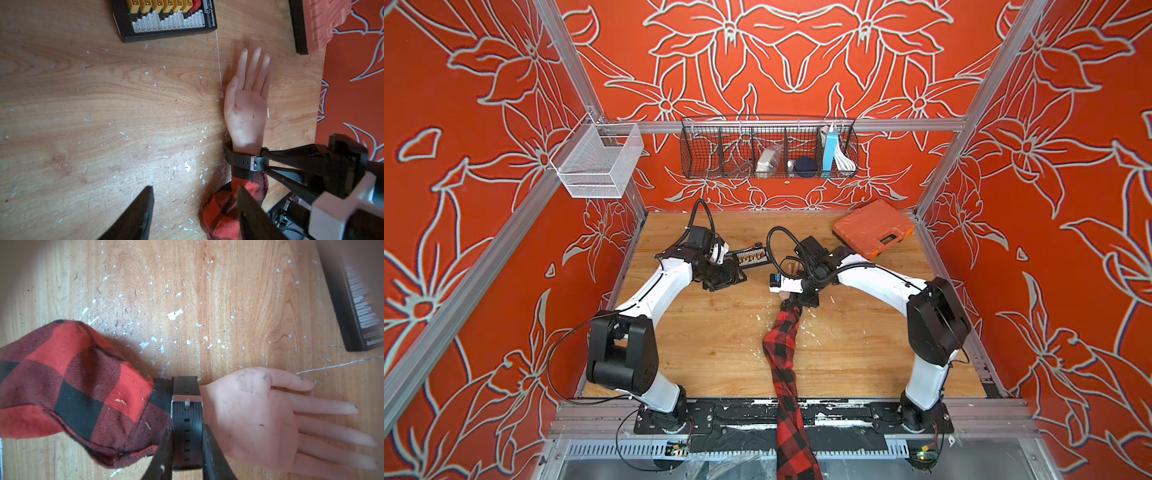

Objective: Take off the watch
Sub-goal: Adjust the hand at the center of the board.

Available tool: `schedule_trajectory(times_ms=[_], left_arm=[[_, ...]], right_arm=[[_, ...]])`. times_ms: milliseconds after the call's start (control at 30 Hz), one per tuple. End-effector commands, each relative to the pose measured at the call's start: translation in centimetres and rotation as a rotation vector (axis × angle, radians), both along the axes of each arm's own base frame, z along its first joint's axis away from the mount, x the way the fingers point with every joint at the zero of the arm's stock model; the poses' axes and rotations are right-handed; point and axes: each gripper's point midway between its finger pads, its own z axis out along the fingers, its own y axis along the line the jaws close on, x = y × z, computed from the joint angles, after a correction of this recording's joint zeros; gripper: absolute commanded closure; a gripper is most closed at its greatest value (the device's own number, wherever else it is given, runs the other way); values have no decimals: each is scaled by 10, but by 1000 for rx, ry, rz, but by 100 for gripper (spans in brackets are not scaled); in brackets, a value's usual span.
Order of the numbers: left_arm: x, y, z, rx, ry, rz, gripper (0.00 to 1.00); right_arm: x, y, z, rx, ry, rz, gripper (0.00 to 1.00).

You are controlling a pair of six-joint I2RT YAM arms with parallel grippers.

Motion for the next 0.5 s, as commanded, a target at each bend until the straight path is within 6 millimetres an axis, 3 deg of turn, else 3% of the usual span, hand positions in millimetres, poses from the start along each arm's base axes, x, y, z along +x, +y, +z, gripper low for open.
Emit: schedule_trajectory(times_ms=[0, 100, 300, 467], left_arm=[[-5, -5, -5, -1, 20, -26, 36], [-6, -6, -6, 0, 20, -33, 36], [-9, -15, -7, 11, 14, -68, 36], [-13, -25, -3, 18, -13, -111, 36]], right_arm=[[-2, 13, 11, 42, 25, 6, 76], [3, 18, 18, 73, 21, -37, 74], [9, 27, 39, 155, 7, -104, 60], [26, 19, 58, 210, -15, -270, 57]])
